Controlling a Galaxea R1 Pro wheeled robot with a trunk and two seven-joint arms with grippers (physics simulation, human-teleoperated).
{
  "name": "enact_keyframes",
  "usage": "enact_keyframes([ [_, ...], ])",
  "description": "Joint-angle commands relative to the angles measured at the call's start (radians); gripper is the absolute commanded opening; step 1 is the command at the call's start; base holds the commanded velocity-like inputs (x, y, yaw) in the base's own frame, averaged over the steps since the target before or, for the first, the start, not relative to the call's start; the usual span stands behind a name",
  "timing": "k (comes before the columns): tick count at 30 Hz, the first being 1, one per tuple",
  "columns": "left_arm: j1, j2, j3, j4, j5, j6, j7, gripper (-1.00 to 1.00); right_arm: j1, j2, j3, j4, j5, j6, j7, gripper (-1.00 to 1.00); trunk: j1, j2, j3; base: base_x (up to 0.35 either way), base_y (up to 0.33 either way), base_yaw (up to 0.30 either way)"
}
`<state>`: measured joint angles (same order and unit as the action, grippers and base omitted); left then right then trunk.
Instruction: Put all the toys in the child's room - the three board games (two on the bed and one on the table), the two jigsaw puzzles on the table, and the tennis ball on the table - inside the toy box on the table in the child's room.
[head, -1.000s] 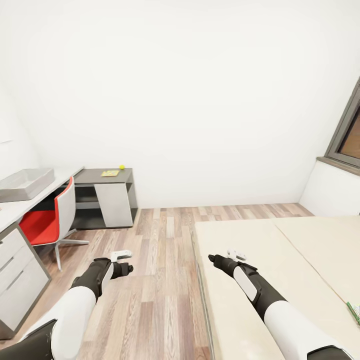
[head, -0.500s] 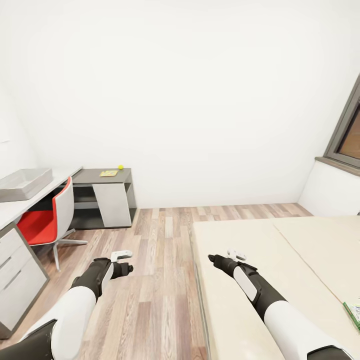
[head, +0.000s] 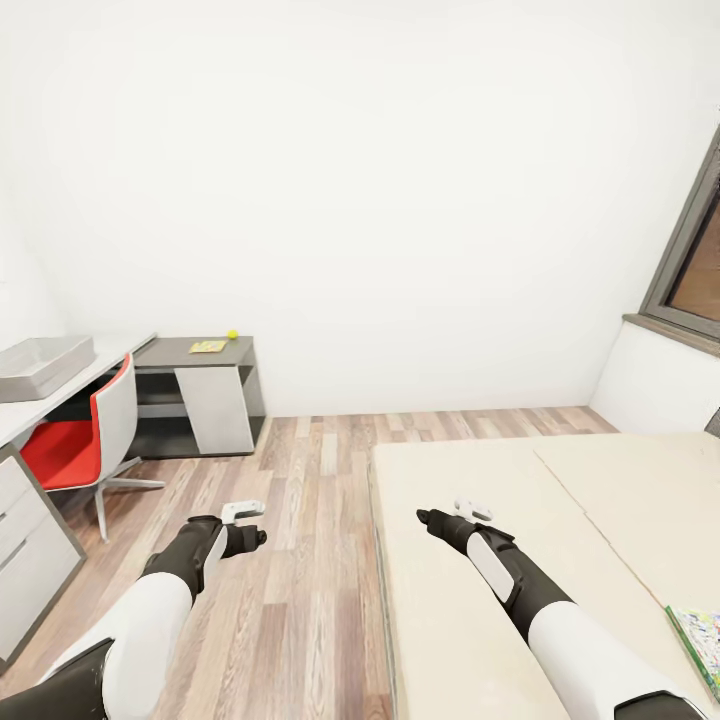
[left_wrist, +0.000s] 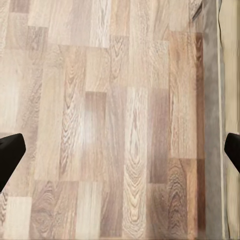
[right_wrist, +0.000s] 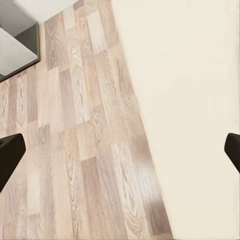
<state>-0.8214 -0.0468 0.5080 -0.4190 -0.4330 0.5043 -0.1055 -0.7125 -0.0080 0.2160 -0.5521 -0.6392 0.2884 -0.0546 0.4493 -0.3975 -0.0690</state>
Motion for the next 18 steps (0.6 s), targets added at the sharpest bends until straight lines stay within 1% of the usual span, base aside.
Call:
enact_keyframes([
  [1, -0.001, -0.001, 0.007, -0.003, -0.01, 0.005, -0.008, 1.0, -0.001, -0.001, 0.005, -0.002, -0.006, 0.003, -0.006, 1.0, 0.001, -0.002, -0.002, 0.0, -0.196, 0.0],
  [18, -0.001, -0.002, 0.007, -0.003, -0.011, 0.005, -0.008, 1.0, -0.001, 0.0, 0.005, -0.002, -0.005, 0.003, -0.006, 1.0, 0.001, -0.002, -0.002, 0.0, -0.196, 0.0],
])
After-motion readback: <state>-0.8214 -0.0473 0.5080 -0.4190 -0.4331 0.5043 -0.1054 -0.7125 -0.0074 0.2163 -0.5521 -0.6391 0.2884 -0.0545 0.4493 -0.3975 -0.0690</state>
